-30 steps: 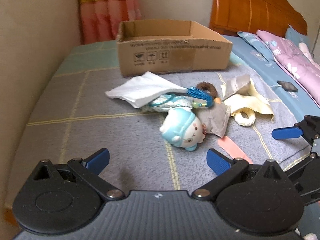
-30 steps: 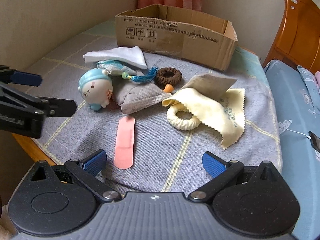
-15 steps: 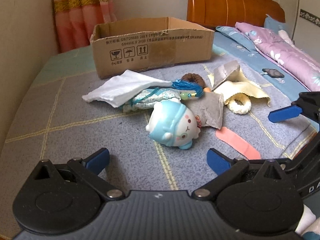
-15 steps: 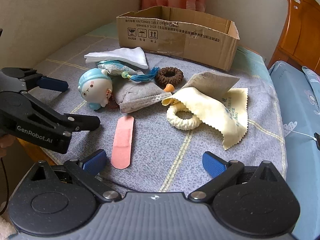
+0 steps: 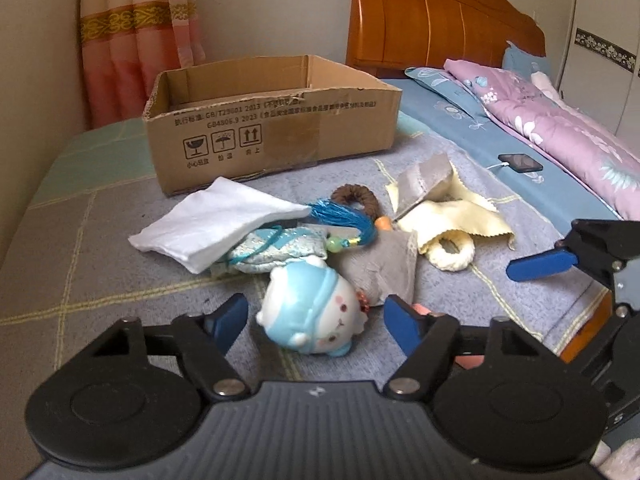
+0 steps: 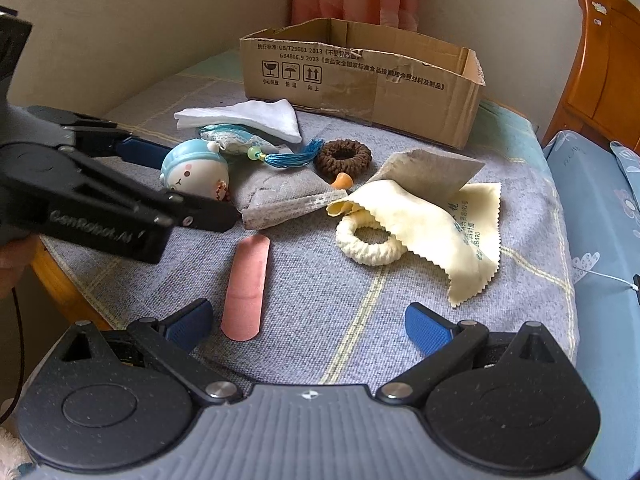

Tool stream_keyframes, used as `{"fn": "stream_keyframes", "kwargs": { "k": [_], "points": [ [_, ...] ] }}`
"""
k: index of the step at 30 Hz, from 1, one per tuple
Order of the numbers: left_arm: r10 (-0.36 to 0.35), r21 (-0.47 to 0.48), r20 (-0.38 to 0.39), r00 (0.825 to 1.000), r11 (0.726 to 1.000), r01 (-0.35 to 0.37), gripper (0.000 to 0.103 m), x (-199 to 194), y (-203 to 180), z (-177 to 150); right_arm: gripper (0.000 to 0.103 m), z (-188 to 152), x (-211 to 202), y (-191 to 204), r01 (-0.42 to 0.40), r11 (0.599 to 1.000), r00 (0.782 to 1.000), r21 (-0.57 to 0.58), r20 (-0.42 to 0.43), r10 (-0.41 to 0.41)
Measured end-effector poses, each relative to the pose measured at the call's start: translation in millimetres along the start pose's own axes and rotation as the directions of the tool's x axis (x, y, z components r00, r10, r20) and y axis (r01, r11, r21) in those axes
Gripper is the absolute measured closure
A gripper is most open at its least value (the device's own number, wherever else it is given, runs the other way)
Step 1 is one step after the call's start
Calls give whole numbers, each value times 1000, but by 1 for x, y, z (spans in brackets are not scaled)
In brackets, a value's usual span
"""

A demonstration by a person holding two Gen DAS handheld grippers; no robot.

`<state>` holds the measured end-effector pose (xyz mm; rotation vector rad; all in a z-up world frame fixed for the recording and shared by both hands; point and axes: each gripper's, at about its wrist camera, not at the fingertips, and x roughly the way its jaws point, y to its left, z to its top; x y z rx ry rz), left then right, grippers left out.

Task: Organize soft objects
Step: 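Close the left gripper on the blue snowman plush while the right gripper approaches the pink bandage, then lift the snowman with the left gripper while the right gripper grasps the pink bandage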

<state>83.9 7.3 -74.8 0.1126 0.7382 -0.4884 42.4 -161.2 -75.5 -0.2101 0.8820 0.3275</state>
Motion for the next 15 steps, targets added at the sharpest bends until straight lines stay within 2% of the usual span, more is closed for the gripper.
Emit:
{"fn": "stream_keyframes", "kwargs": {
  "k": [1,5,8,10,15],
  "points": [
    [-6,-1,1,1000,1000,6,38,0,1,0,0,0,0,0,0,1000,1000,-1,1,0],
    [-19,9,3,1000,1000,19,40,1,5,-2,0,0,0,0,-2,1000,1000,-2,4,2],
    [-36,6,10,999,999,36,49,0,5,-1,0,-1,0,0,-2,1000,1000,-2,7,2],
    [-34,-3,10,999,999,34,51,-3,5,-1,0,-1,0,0,-2,1000,1000,-1,10,2],
    [39,-6,22,999,999,-39,51,-23,3,-1,0,-1,-1,2,4,1000,1000,-4,8,-4]
  ]
}}
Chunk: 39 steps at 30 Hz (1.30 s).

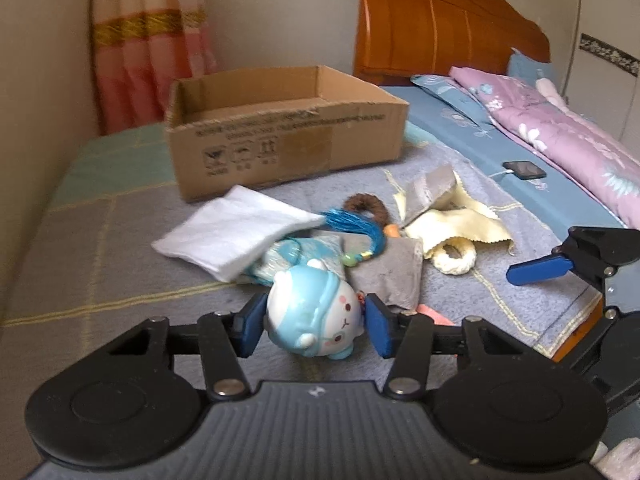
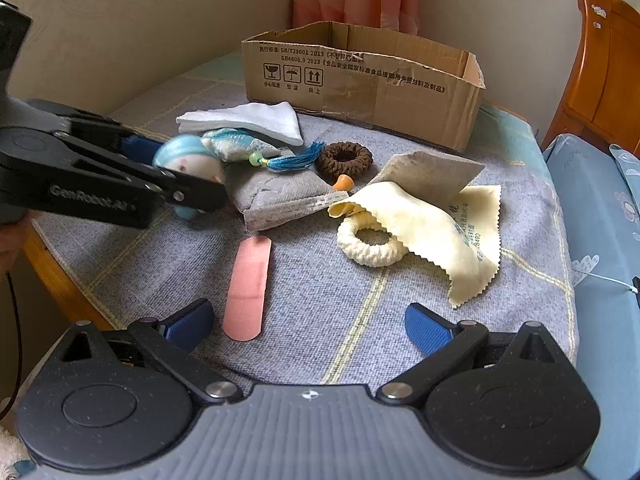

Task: Organize soft objects
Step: 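Lift the snowman with the left gripper while the right gripper grasps the pink bandage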

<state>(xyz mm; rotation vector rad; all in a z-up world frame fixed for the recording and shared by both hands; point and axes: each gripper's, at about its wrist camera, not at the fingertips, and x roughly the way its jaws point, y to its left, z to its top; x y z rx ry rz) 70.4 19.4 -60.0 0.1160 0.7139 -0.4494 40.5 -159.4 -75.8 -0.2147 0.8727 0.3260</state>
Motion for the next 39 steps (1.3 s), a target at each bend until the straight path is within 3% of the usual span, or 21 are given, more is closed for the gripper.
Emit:
{"fn": "stream_keyframes", "kwargs": {
  "k": [4,8,12,19,21,24,39],
  "points": [
    [53,-31,6,999,998,-53,51,-15,5,-5,6,1,-2,5,-9,1000,1000,-21,8,9],
    [83,-51,3,997,995,-83,51,-21,7,-10,23,5,-3,16,-10,999,1000,-48,17,11],
    [82,-64,4,997,995,-82,51,-23,7,-13,46,10,-4,25,-35,997,999,-65,17,37],
    [78,-76,13,997,994,-77,51,-25,8,-14,59,16,0,29,-54,997,998,-53,12,55],
    [75,-84,13,997,994,-73,51,-26,9,-15,71,17,1,29,-56,997,998,-52,13,57],
    [69,-82,11,998,994,-68,51,-27,9,-15,80,18,1,30,-50,997,999,-51,9,50],
    [57,-65,-1,998,996,-57,51,-37,9,-7,81,19,-18,24,-13,998,1000,-65,13,13]
  ]
}}
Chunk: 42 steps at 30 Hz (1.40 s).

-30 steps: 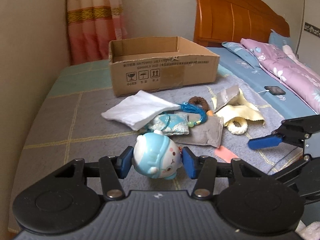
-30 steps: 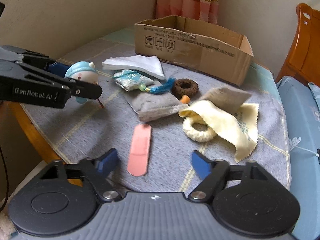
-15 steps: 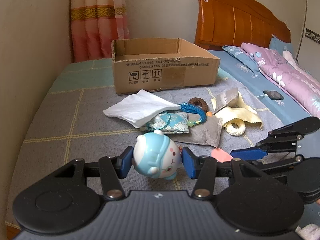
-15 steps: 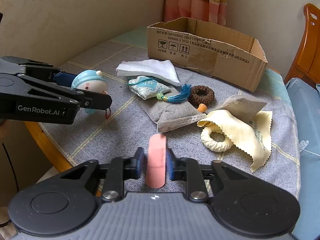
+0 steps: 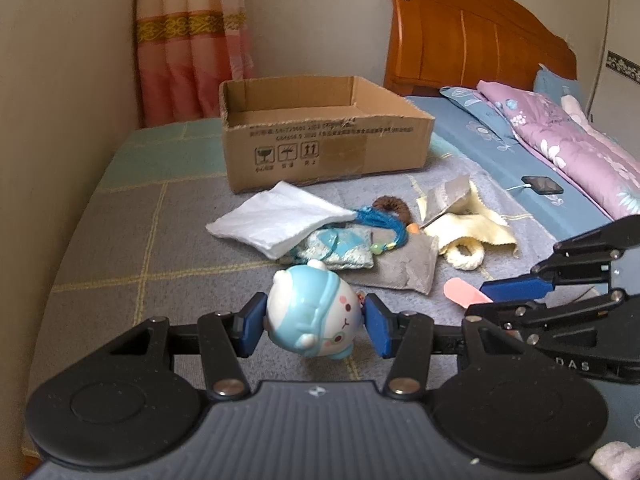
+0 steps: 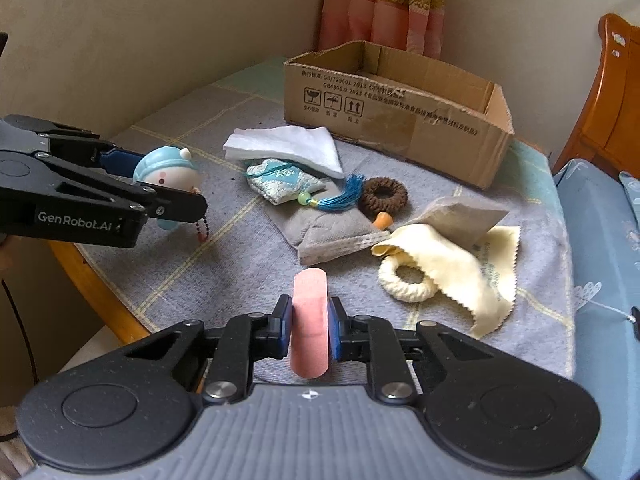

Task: Organize soft objects
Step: 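Lift the snowman with the left gripper while the right gripper grasps the pink bandage, then carry both items into the box and open both grippers to drop them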

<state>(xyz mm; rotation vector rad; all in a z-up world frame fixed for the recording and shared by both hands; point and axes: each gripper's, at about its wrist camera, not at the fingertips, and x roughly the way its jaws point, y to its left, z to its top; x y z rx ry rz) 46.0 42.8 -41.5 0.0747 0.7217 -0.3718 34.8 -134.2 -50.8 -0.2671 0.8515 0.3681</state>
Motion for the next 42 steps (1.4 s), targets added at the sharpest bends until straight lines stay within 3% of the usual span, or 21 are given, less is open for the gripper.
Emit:
{"fn": "stream_keyframes", "kwargs": {
  "k": [10,21,26,37,39,41,42],
  "points": [
    [-42,38,29,999,998,41,52,-14,2,40,81,21,-30,-18,23,999,998,-33,53,-21],
    [-34,128,100,994,992,21,51,10,2,121,81,67,-36,-52,44,998,989,-40,142,-37],
    [-29,174,100,995,985,11,51,45,3,168,81,93,-29,-70,54,998,983,-30,180,-48],
    [46,184,-15,999,982,-42,51,154,23,236,81,130,-6,-104,72,997,976,-7,206,-69],
    [75,165,-5,997,983,-73,47,168,29,244,81,132,-3,-109,79,997,976,-1,204,-77],
    [88,141,13,996,986,-88,24,180,35,250,81,134,1,-114,84,996,976,8,199,-84],
    [88,121,10,996,989,-89,6,184,38,251,81,136,3,-116,85,996,977,8,197,-85]
  ]
}}
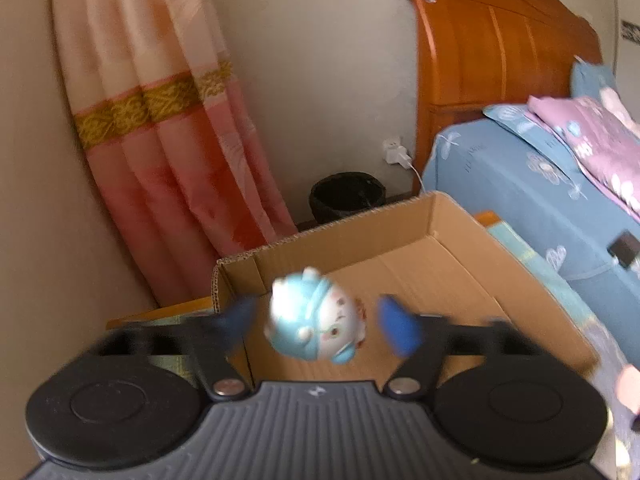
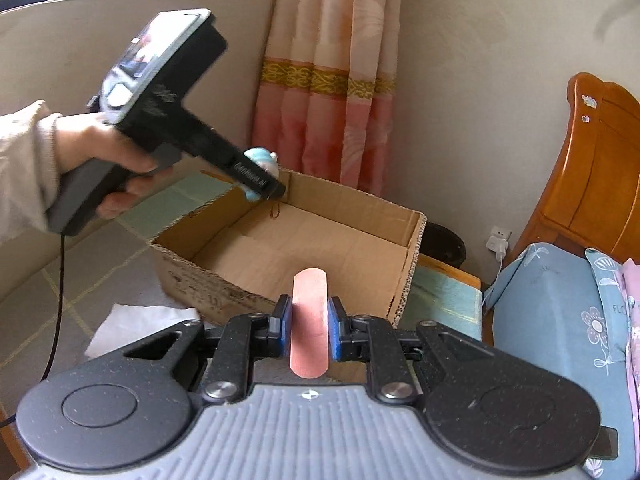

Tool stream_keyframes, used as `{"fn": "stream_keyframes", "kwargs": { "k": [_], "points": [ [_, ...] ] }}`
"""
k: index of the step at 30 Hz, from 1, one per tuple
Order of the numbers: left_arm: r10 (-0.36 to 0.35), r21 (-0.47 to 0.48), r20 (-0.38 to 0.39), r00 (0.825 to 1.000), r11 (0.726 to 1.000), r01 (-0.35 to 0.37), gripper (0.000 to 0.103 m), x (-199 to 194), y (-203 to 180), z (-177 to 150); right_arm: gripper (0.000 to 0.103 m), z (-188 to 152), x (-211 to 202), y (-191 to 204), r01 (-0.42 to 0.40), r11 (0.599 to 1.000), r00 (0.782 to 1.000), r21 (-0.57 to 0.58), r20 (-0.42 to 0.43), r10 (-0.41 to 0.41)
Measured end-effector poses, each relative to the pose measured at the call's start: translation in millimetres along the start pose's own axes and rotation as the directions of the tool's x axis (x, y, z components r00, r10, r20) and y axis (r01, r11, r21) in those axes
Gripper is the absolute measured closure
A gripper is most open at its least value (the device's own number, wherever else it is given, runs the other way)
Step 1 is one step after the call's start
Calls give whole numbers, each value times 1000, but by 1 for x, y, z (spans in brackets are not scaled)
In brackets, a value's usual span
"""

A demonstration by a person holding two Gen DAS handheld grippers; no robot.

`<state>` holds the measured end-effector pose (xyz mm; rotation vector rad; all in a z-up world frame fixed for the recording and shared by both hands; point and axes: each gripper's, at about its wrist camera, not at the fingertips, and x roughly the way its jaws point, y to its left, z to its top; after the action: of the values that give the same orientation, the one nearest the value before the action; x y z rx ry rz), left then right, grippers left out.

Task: Organize soft objects
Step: 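Carry both items into the box and open both grippers to drop them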

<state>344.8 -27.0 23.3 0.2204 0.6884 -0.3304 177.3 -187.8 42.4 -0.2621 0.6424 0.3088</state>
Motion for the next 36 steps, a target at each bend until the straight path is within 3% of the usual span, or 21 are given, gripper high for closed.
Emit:
{"fn": "stream_keyframes", "kwargs": {
  "k": [4,10,19,21,26,36],
  "points": [
    [-23,-49,35,999,998,25,5,-11,6,-5,81,2,6,-6,10,1000,1000,6,-5,-10],
    [-38,-54,42,998,998,40,3,-63,-1,-28,81,4,16,-13,11,1000,1000,17,-23,-11],
    [85,-127,36,996,989,-80,0,-138,-14,-95,81,26,42,-28,19,999,999,39,-28,-18],
    [105,-147,16,994,984,-102,0,-142,-17,-108,81,31,54,-33,21,999,999,45,-42,-19],
    [56,-225,-4,998,973,-55,1,-151,-20,-138,81,50,92,-50,-7,995,996,100,-83,15],
    [129,-236,-5,992,964,-127,1,-152,-22,-156,81,83,162,-74,20,987,989,160,-149,4]
  ]
}}
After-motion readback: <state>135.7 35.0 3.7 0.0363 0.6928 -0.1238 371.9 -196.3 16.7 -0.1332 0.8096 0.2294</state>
